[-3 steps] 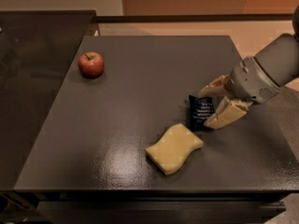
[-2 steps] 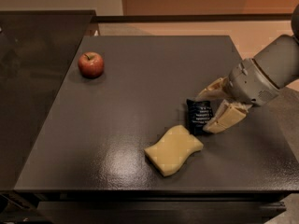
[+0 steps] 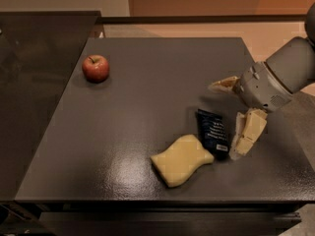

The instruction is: Move rxbar blueberry near sponge

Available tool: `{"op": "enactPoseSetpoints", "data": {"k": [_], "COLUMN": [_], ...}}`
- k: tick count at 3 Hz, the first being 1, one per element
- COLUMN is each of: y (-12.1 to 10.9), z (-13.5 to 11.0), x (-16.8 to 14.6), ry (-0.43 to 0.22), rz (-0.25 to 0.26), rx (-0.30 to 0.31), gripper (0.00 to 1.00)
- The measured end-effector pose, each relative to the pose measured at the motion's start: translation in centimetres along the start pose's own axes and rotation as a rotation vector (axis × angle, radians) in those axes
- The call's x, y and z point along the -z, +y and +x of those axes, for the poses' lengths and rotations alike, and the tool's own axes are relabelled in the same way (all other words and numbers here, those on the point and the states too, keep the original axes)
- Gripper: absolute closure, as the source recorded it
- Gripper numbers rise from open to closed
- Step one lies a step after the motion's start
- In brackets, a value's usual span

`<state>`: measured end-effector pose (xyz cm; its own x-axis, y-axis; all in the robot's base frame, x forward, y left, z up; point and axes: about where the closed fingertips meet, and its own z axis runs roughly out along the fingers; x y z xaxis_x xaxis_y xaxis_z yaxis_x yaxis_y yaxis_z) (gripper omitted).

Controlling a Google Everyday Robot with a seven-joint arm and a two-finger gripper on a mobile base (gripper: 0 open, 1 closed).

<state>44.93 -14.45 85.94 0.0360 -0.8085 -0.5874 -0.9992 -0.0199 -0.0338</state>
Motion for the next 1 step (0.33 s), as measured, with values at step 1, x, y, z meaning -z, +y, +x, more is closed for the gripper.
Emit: {"op": "enactPoseSetpoints", "data": {"k": [1], "y": [0.00], "z": [0.00], "x": [0.00], "ry": [0.000], "rz": [0.000], "rx": [0.000], "gripper": [0.00]}}
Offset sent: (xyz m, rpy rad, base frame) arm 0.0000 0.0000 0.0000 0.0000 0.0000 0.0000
